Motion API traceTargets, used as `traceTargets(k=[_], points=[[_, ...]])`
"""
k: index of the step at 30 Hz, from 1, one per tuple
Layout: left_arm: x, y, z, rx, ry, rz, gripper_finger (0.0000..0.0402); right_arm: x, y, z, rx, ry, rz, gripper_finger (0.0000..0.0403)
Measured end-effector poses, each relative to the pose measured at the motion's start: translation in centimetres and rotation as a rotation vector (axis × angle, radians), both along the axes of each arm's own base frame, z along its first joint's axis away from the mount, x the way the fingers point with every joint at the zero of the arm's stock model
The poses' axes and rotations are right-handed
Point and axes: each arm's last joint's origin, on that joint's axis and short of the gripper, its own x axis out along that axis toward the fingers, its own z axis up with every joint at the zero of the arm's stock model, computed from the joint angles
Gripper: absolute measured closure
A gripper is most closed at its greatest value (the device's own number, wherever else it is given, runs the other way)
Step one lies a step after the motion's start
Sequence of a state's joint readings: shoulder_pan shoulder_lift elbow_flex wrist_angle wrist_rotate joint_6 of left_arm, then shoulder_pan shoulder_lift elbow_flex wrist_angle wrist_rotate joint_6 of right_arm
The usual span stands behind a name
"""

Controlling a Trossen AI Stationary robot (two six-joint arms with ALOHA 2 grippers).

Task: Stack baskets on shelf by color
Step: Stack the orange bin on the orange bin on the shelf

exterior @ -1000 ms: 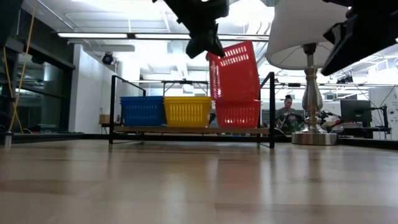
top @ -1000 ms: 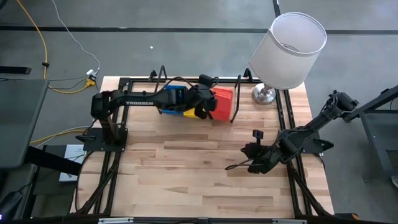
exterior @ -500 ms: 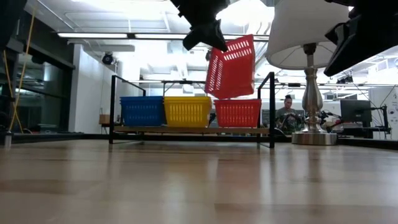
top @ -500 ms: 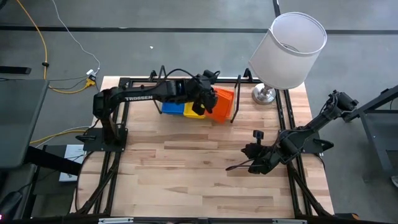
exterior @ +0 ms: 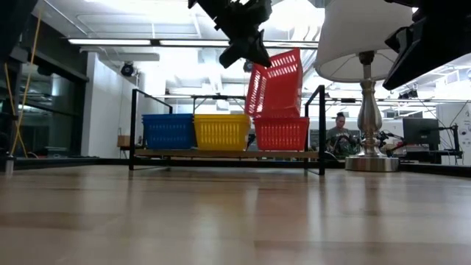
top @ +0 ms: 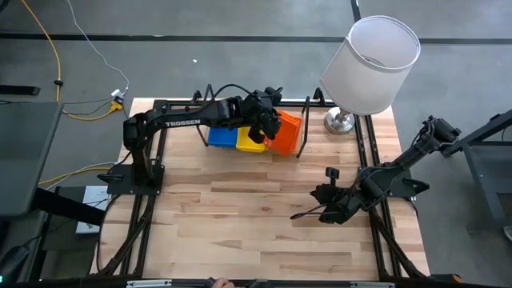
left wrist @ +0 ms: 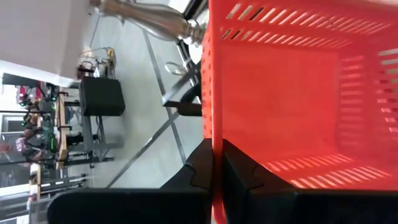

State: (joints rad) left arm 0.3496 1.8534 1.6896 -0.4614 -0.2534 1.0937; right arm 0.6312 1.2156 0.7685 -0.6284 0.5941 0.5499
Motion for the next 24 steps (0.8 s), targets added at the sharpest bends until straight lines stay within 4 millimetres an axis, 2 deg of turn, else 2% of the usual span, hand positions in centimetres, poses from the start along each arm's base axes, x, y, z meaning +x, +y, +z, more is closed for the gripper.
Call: traceTargets(k=[24], points=[[0.49, 0.5, -0.48, 0.027, -0.008, 0.006, 0.0391, 0.03, 0.02, 0.02, 0.003, -0.004, 0.0, 0.0403]])
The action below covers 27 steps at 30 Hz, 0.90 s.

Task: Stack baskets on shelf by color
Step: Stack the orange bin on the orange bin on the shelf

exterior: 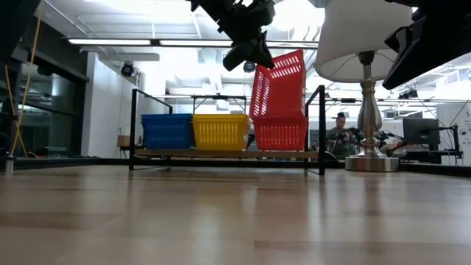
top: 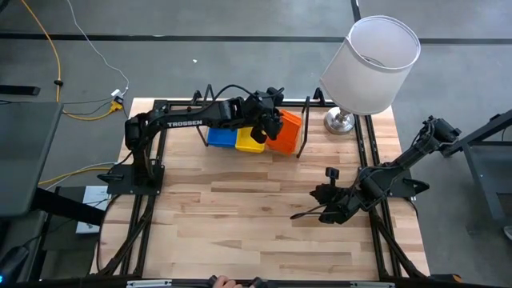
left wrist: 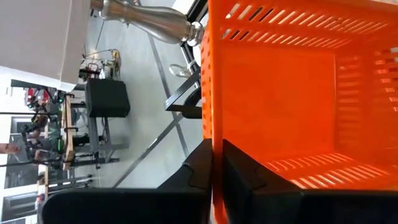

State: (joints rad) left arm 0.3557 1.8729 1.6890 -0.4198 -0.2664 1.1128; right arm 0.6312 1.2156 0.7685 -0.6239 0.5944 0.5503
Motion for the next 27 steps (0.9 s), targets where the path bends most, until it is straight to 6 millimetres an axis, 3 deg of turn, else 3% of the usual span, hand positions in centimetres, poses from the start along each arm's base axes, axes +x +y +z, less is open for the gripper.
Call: traceTargets(k=[19, 23, 27], points=[[0.4, -0.1, 0.5, -0.025, -0.095, 0.029, 0.0295, 0.0, 0.0, 0.0, 0.0, -0.001, 0.0, 0.0403], [0.1, -0.8, 2.1, -0.033, -0.17, 0.127, 0.029, 0.2, -0.2, 0.1, -0.005, -0.019, -0.017, 0.0403], [-1.4, -2.8, 4.6, -0.134, -0.208, 0.138, 0.0309, 0.8, -0.7, 0.3, -0.018, -0.066, -0.065, 0.0403]])
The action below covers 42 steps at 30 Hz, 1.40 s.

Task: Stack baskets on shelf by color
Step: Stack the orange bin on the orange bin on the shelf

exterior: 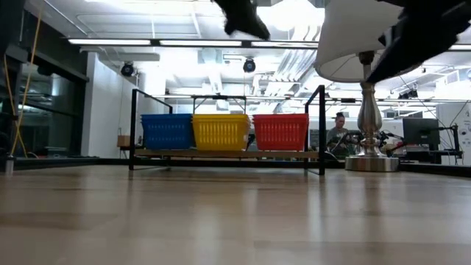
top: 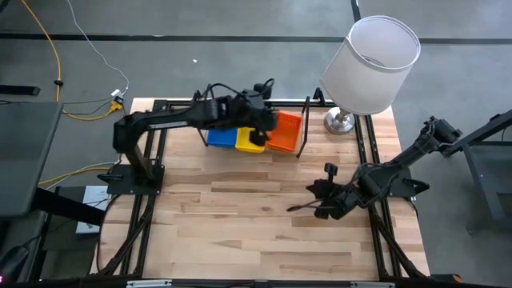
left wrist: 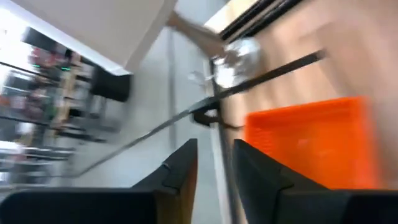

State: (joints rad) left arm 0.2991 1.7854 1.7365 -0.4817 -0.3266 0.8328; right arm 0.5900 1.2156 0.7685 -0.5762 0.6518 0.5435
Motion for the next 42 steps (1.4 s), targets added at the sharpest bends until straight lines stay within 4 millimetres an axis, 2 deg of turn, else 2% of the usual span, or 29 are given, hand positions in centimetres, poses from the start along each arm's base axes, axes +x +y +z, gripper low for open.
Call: traceTargets(k=[4, 7, 9, 12, 16, 20, 25, 30, 33, 38, 42], points=[[-3.1, -2.6, 2.5, -0.182, -0.031, -0.017, 0.0361, 0.6, -1.0, 0.2, -0.02, -0.039, -0.076, 0.0403], [-5.8, -4.2, 4.0, -0.394, -0.063, -0.036, 0.0394, 0.9, -2.1, 0.1, -0.044, -0.064, -0.186, 0.0403], [-7.5, -5.4, 4.1, -0.49, -0.094, -0.062, 0.0394, 0.8, -3.0, 0.0, -0.063, -0.061, -0.271, 0.0403], [-9.5, -8.1, 3.3, -0.515, -0.171, -0.13, 0.04, 0.3, -4.3, -0.4, -0.082, -0.01, -0.383, 0.0403], [-12.4, -11.8, 0.7, -0.565, -0.299, -0.253, 0.0401, -0.6, -5.9, -1.3, -0.083, 0.025, -0.493, 0.0403], [-15.1, -15.1, -2.7, -0.606, -0.45, -0.324, 0.0401, -2.3, -8.1, -3.2, -0.018, -0.024, -0.616, 0.0403], [-17.9, -18.4, -7.0, -0.674, -0.602, -0.395, 0.0401, -4.6, -10.6, -5.2, 0.149, -0.27, -0.697, 0.0403], [-19.6, -20.6, -9.7, -0.714, -0.688, -0.426, 0.0401, -5.6, -13.4, -5.4, 0.356, -0.604, -0.653, 0.0403], [-20.2, -21.3, -10.8, -0.716, -0.692, -0.429, 0.0401, -6.2, -15.2, -5.7, 0.447, -0.732, -0.658, 0.0403], [-20.6, -22.3, -12.0, -0.733, -0.675, -0.401, 0.0401, -6.9, -17.7, -6.7, 0.532, -0.733, -0.727, 0.0403], [-20.8, -22.6, -12.6, -0.743, -0.667, -0.382, 0.0401, -6.6, -19.1, -6.7, 0.577, -0.77, -0.694, 0.0403]])
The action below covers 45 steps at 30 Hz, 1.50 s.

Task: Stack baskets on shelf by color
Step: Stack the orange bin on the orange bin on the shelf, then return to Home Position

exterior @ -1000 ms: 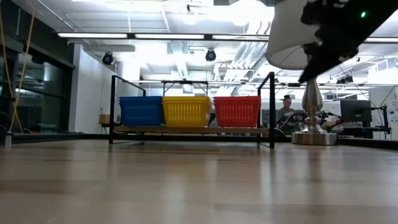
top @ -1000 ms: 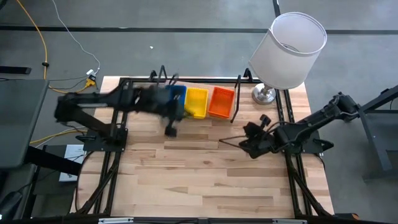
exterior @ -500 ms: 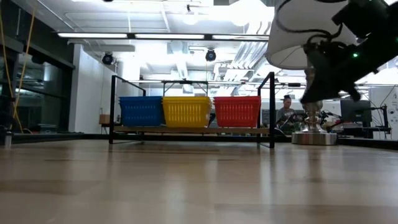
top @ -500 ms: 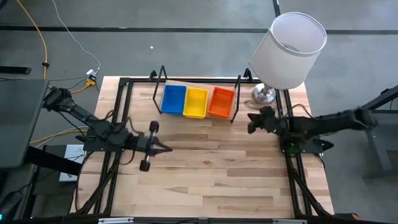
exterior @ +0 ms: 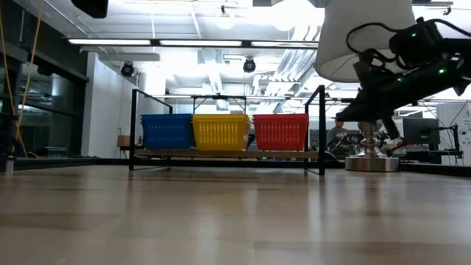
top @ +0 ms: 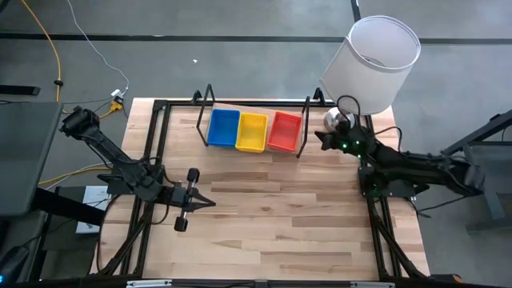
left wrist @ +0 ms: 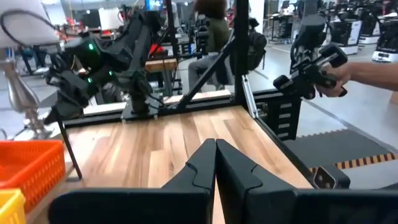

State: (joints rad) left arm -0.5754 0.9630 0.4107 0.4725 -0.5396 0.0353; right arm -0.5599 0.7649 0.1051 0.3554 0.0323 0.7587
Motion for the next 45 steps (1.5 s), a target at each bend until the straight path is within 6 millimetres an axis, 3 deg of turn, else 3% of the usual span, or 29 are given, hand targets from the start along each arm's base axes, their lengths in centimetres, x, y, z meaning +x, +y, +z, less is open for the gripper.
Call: traceTargets(k=[8, 17, 26, 33, 38, 45], points=[[0.0, 0.0, -0.2, -0.02, 0.008, 0.001, 0.0401, 2.4, -1.7, -1.0, 0.005, 0.008, 0.036, 0.0403], [0.0, 0.0, -0.2, -0.019, 0.009, 0.005, 0.0401, 6.4, -5.5, -1.7, 0.017, 0.038, 0.049, 0.0403], [0.0, 0.0, -0.3, -0.023, 0.013, 0.007, 0.0401, 7.1, -6.7, -2.1, -0.029, 0.038, -0.023, 0.0403], [-0.3, 0.4, 0.1, 0.037, -0.008, 0.071, 0.0401, 6.3, -6.1, -0.7, -0.118, 0.14, 0.012, 0.0403], [-0.7, 1.3, 1.7, 0.114, 0.001, 0.114, 0.0401, 4.2, -4.6, 1.4, -0.191, 0.299, 0.084, 0.0403], [-1.1, 5.2, 3.4, 0.233, 0.116, 0.054, 0.0401, 1.7, -0.5, 4.9, -0.3, 0.284, 0.235, 0.0403]])
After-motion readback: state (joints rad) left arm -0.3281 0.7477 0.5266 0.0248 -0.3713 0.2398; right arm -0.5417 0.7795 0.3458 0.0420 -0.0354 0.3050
